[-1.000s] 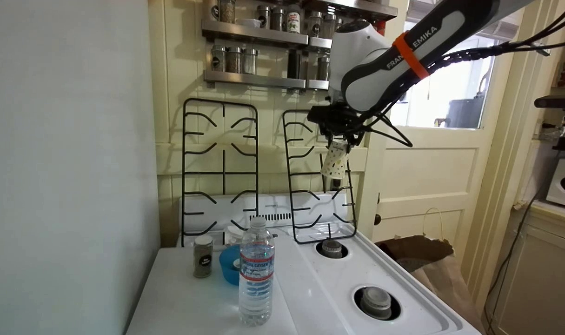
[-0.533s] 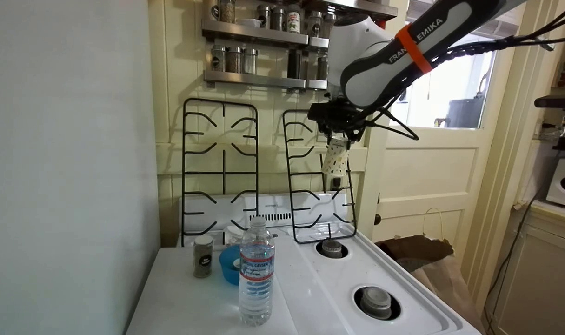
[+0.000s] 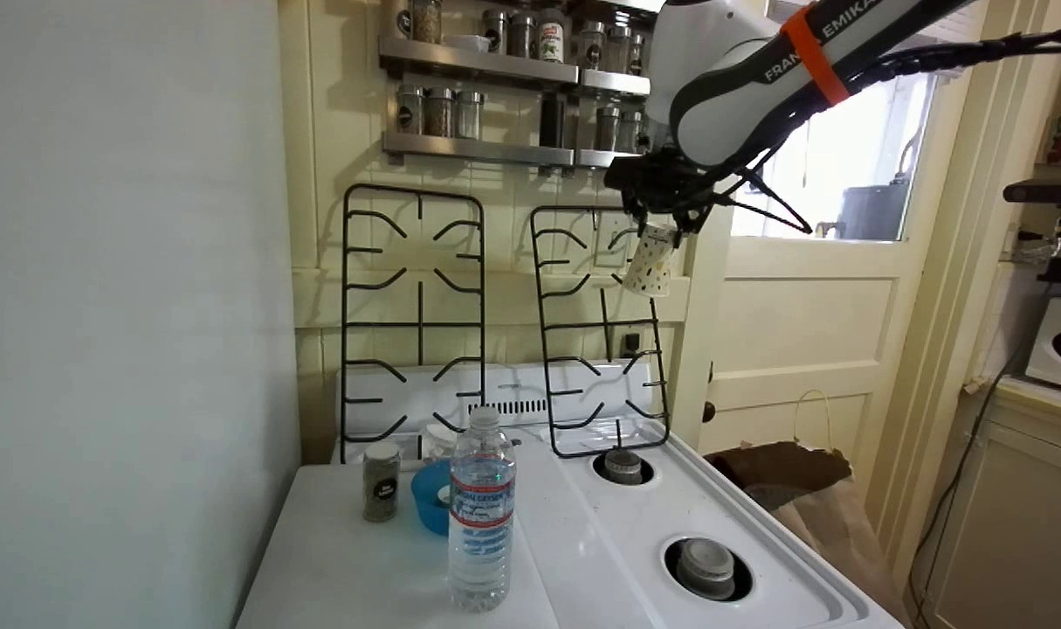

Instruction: Hang the cup on the black object

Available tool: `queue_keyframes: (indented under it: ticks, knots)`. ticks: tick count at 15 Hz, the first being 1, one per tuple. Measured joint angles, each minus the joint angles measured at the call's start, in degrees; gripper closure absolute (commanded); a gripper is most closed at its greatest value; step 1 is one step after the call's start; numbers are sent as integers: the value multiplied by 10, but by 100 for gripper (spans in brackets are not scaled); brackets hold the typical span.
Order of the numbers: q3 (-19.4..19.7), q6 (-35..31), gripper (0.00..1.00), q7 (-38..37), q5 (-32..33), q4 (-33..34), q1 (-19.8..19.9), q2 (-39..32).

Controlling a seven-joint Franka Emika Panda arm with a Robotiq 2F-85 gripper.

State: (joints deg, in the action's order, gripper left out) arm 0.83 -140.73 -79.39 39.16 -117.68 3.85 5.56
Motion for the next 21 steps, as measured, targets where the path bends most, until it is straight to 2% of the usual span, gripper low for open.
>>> queue_keyframes:
  ticks: [12,21]
  knots:
    - [-18,-17,63,3,0,11,-5,-26]
    - [-18,-17,63,7,0,38,-10,-56]
